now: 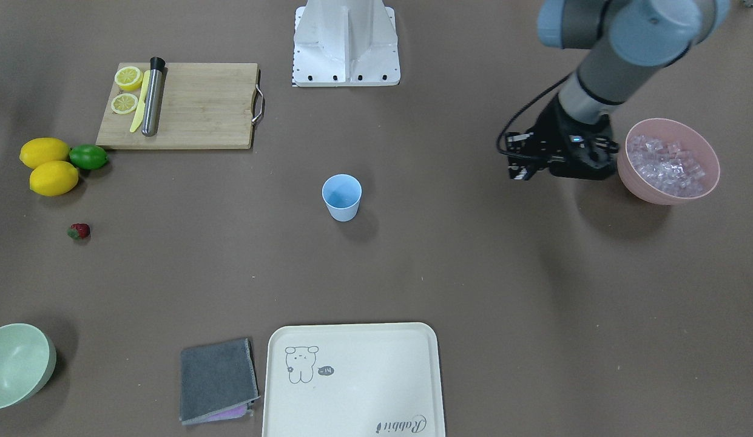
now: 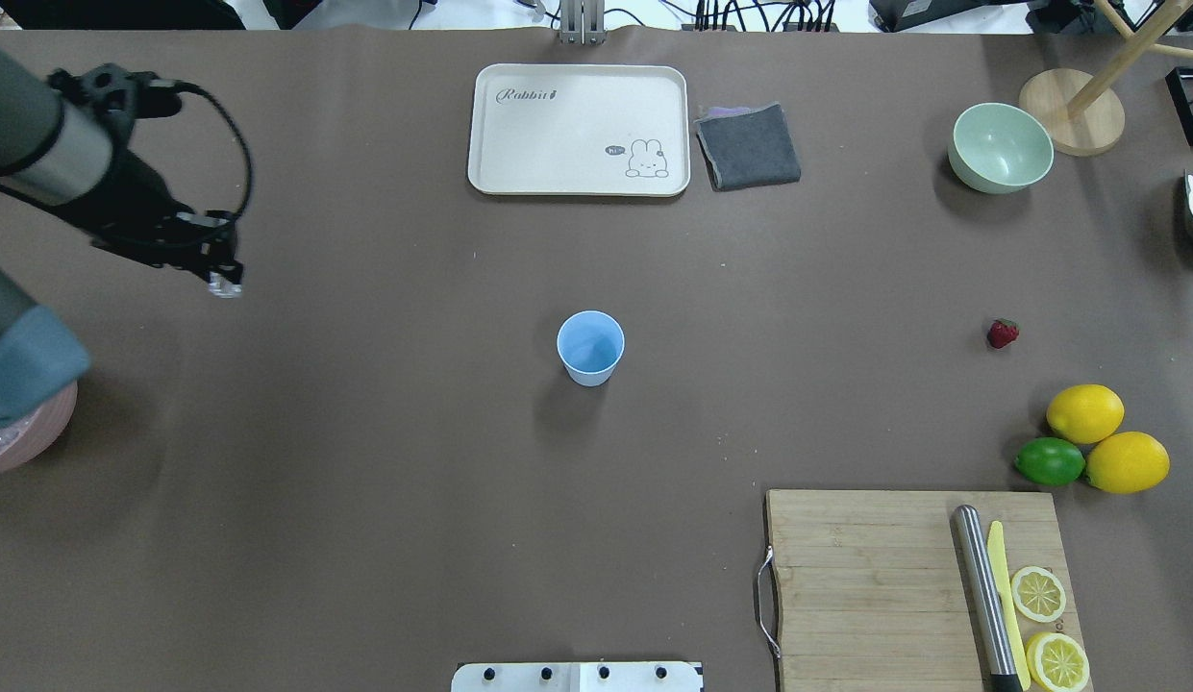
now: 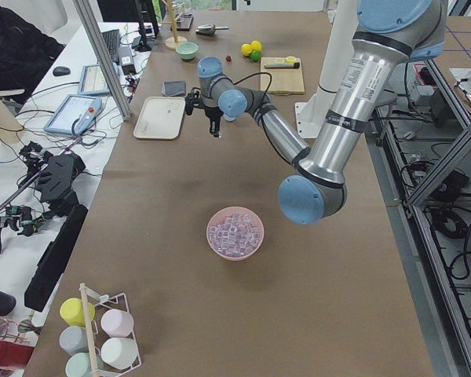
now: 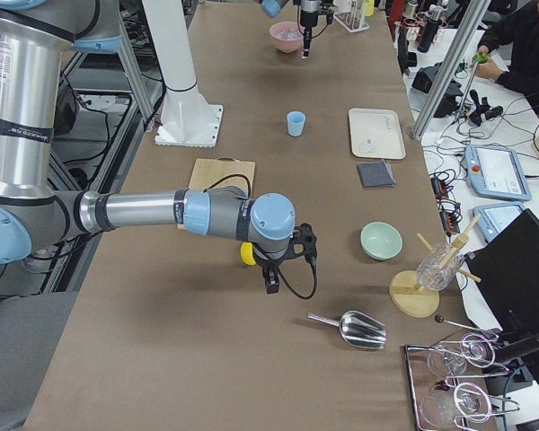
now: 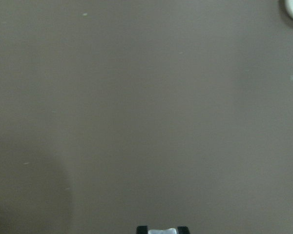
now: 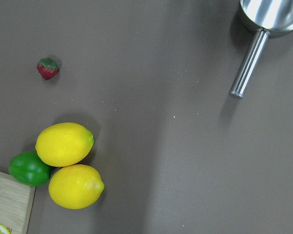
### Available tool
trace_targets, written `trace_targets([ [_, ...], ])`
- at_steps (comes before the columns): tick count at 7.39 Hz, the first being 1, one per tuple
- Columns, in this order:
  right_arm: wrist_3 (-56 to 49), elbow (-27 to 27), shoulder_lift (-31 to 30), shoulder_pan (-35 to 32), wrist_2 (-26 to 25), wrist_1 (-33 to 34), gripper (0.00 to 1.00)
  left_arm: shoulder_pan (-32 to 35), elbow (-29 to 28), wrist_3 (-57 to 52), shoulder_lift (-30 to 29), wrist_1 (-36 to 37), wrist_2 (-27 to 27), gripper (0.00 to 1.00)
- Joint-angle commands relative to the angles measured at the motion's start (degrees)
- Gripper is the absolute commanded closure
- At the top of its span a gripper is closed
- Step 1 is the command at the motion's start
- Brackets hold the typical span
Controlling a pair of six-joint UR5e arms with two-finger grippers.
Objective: Put ice and strawberries in cup
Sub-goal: 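Carry the ice cube with the left gripper over the blue cup and release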
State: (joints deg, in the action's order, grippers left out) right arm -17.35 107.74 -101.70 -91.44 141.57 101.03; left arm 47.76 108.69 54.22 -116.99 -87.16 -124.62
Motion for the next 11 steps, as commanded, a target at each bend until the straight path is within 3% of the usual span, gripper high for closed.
trace_targets([
  [1,0.0,-0.3,-0.1,0.0,-0.1,-0.7,0.00,-6.2,-6.3,7.8,-10.9,1.1,3.7,1.00],
  [3,0.0,-0.3,-0.4,0.0,0.0,-0.7,0.00,-10.6,-11.2,11.8,-17.4,0.9,6.9,1.00],
  [5,-0.1,-0.3,-0.8,0.0,0.0,-0.7,0.00,-14.6,-23.2,18.6,-27.9,0.3,11.3,1.00],
  [6,-0.1,-0.3,-0.8,0.0,0.0,-1.1,0.00,-16.0,-23.5,19.2,-27.2,-1.6,13.4,1.00],
  [7,-0.1,-0.3,-0.8,0.0,0.0,-1.1,0.00,-16.6,-23.5,19.1,-25.2,-3.9,14.2,0.06],
  [9,-0.1,-0.2,-0.8,0.0,0.0,-1.1,0.00,-17.0,-21.9,18.7,-24.2,-4.2,15.2,0.03],
  [10,0.0,-0.2,-0.9,0.0,0.0,-1.0,0.00,-16.0,-15.2,15.8,-18.2,-3.7,14.8,0.03],
  [11,0.0,-0.2,-0.9,0.0,0.0,-1.0,0.00,-14.2,-5.5,8.2,-8.3,-3.7,14.8,0.03],
])
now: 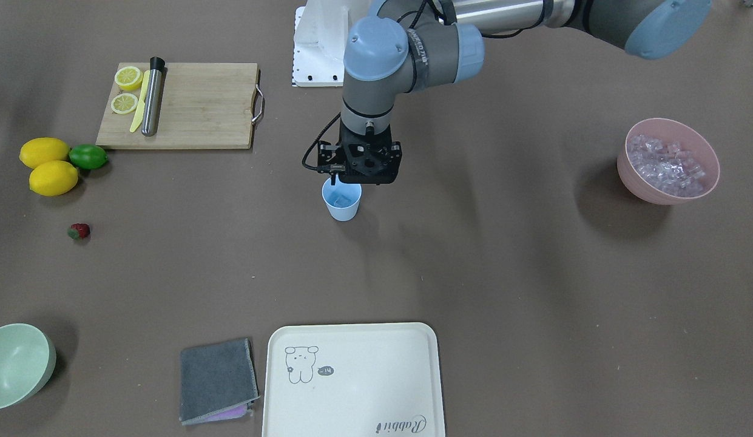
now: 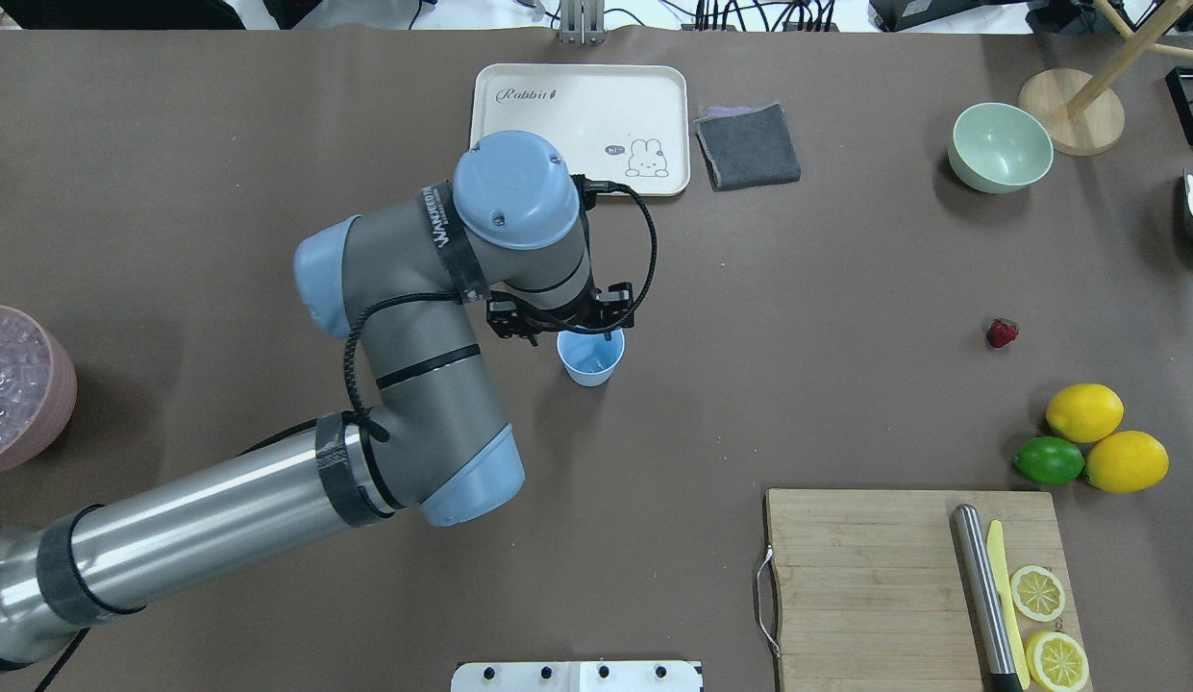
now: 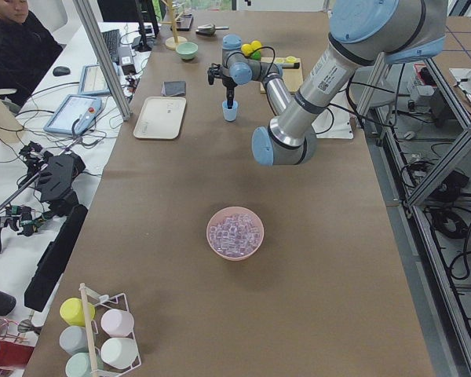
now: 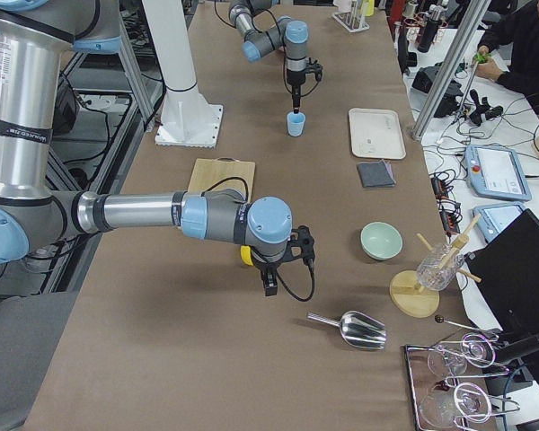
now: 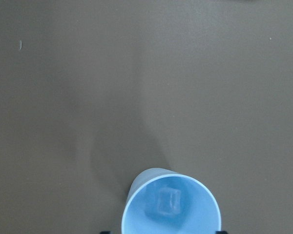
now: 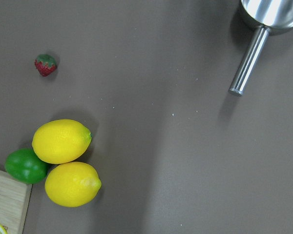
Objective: Put ice and strawberries in cup
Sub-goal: 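Move the empty left gripper back over the pink ice bowl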
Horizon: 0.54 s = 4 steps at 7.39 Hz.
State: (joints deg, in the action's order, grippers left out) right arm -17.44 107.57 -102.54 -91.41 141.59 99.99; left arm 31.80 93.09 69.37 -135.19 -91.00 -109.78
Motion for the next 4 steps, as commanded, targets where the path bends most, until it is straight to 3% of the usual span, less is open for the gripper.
trace_targets([
  [1,0.0,0.0,0.0,0.0,0.0,-0.1,0.00,6.2,13.9,-11.4,15.1,0.1,-1.7,0.03],
  [2,0.1,0.1,0.0,0.0,0.0,-0.1,0.00,9.6,14.2,-14.5,18.4,-0.1,-7.3,0.03],
  [4,0.1,0.1,0.0,0.0,0.0,-0.1,0.00,17.6,18.9,-18.5,30.9,-0.7,-11.1,0.03],
])
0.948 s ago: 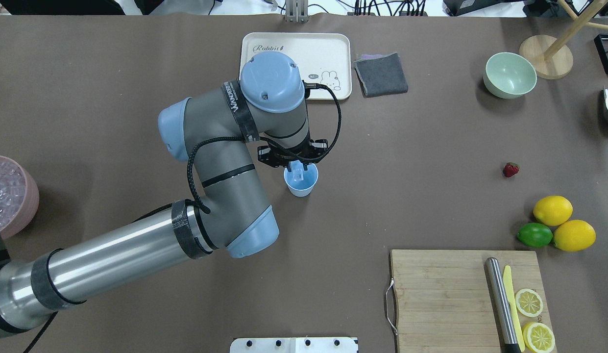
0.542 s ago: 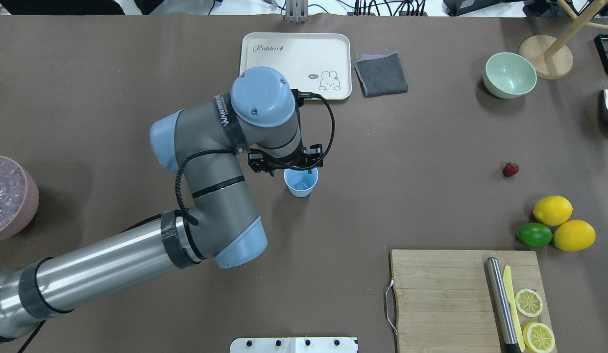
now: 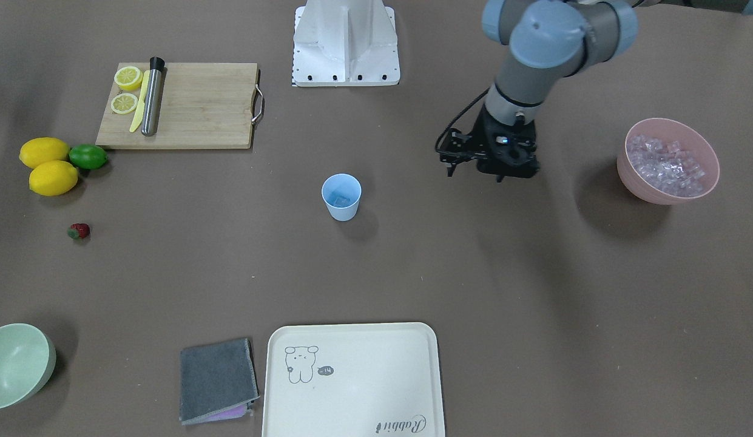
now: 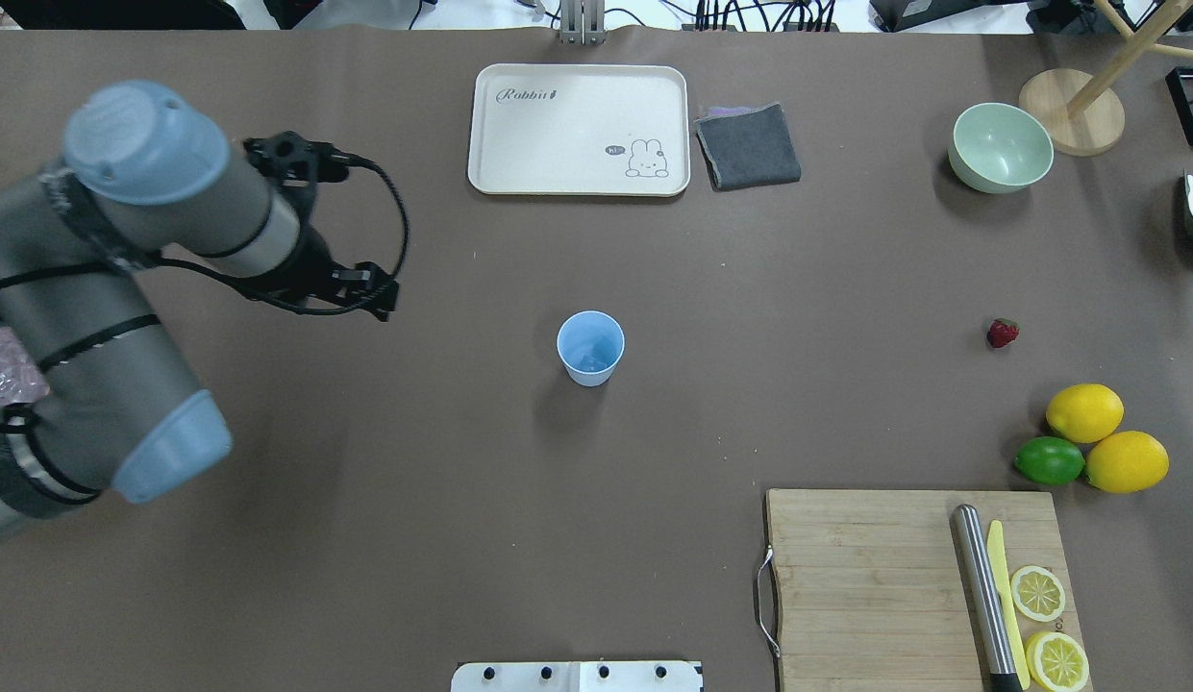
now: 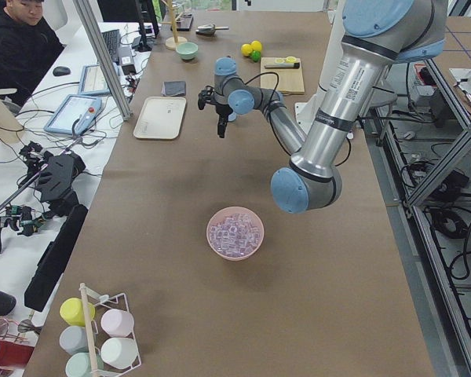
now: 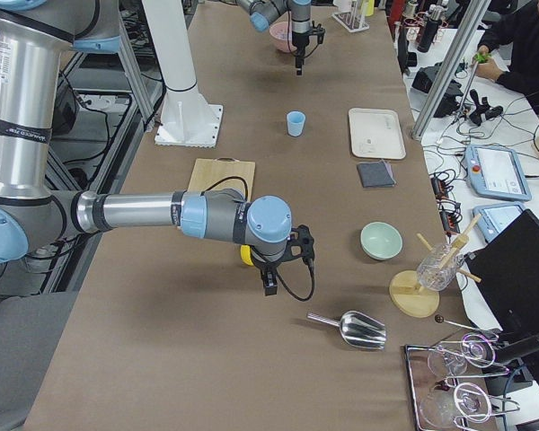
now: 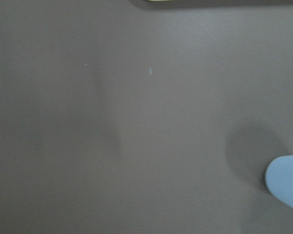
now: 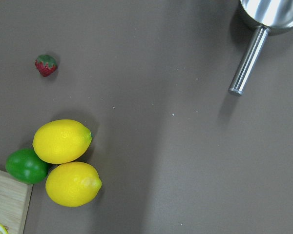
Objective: Put ice and strawberries in cup
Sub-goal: 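Move the empty left gripper back over the pink ice bowl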
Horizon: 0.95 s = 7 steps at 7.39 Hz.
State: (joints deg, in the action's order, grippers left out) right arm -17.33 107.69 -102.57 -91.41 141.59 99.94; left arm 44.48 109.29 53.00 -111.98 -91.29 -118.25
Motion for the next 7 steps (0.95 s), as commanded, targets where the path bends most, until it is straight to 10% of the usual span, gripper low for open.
trace_targets([
  [1,-0.1,0.0,0.0,0.0,0.0,0.0,0.00,9.0,3.1,-2.5,12.9,-1.7,-5.2,0.03],
  [4,-0.1,0.0,0.0,0.2,0.0,0.1,0.00,13.6,5.2,-4.0,36.9,-21.5,-5.8,0.03],
  [7,-0.1,0.1,0.0,0.3,0.1,0.1,0.00,17.3,0.5,-3.1,41.7,-30.1,-4.9,0.04],
])
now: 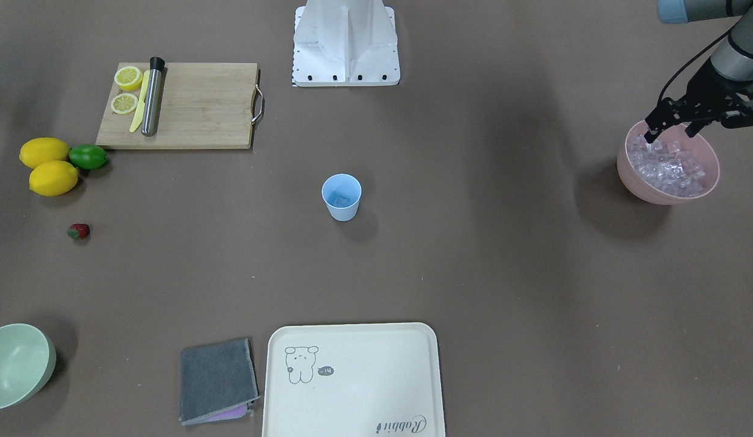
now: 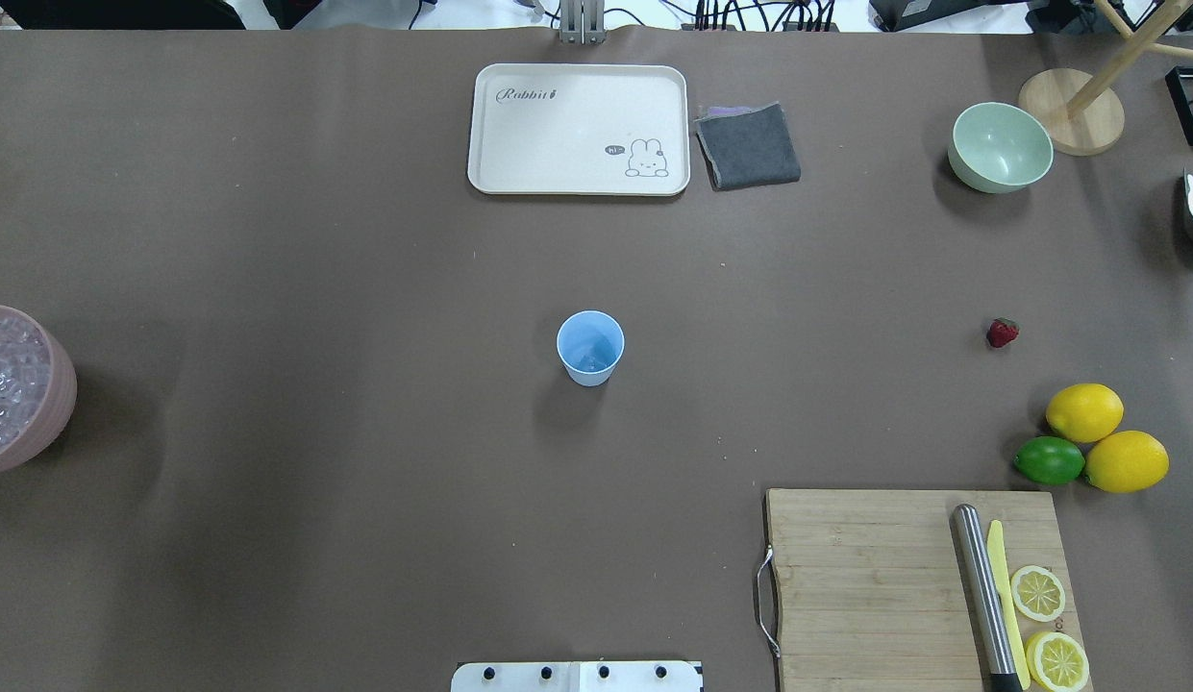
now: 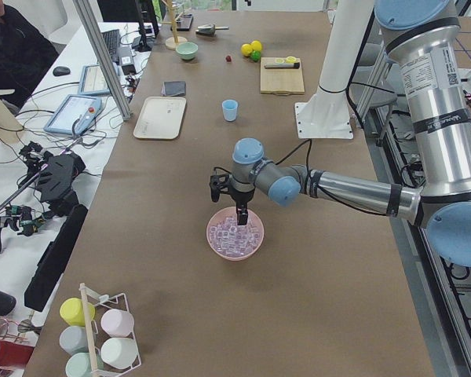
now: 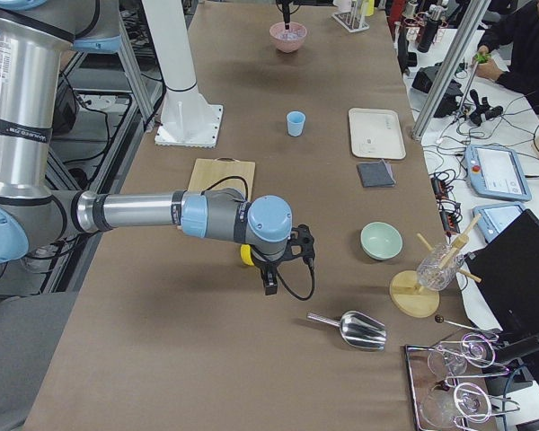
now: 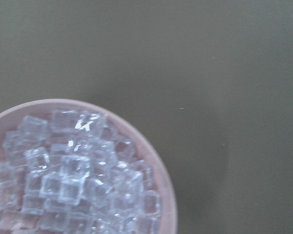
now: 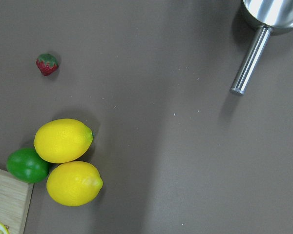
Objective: Put ice and strawberries in cup
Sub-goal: 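Move the empty left gripper back over the pink ice bowl, then lower the left gripper into the ice and grasp another cube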
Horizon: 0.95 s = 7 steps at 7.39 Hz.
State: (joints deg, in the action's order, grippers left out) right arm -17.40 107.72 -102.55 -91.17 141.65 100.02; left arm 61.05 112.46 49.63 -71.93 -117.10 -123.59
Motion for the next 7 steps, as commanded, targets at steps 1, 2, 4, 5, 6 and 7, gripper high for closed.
trace_targets([
  [1,-0.1,0.0,-0.2,0.0,0.4,0.0,0.00,0.7,-5.9,0.4,1.5,-8.3,0.5,0.08],
  [2,-0.1,0.0,-0.5,0.0,0.9,0.0,0.00,0.6,-6.4,0.3,1.0,-8.3,0.5,0.11],
  [4,-0.1,0.1,-0.5,0.1,0.9,0.0,0.00,0.2,-6.9,0.5,1.0,-8.8,0.5,0.15],
  [5,-0.1,0.1,-0.5,0.0,0.9,-0.1,0.00,-0.4,-7.9,0.5,1.0,-8.9,0.5,0.17],
  [6,-0.1,0.0,-0.7,0.0,0.9,0.0,0.00,-0.9,-8.3,0.6,0.9,-9.3,0.2,0.19],
  [7,-0.1,0.4,-1.1,0.0,0.9,-0.1,0.00,-1.8,-8.2,1.8,0.8,-9.4,-0.2,0.20],
])
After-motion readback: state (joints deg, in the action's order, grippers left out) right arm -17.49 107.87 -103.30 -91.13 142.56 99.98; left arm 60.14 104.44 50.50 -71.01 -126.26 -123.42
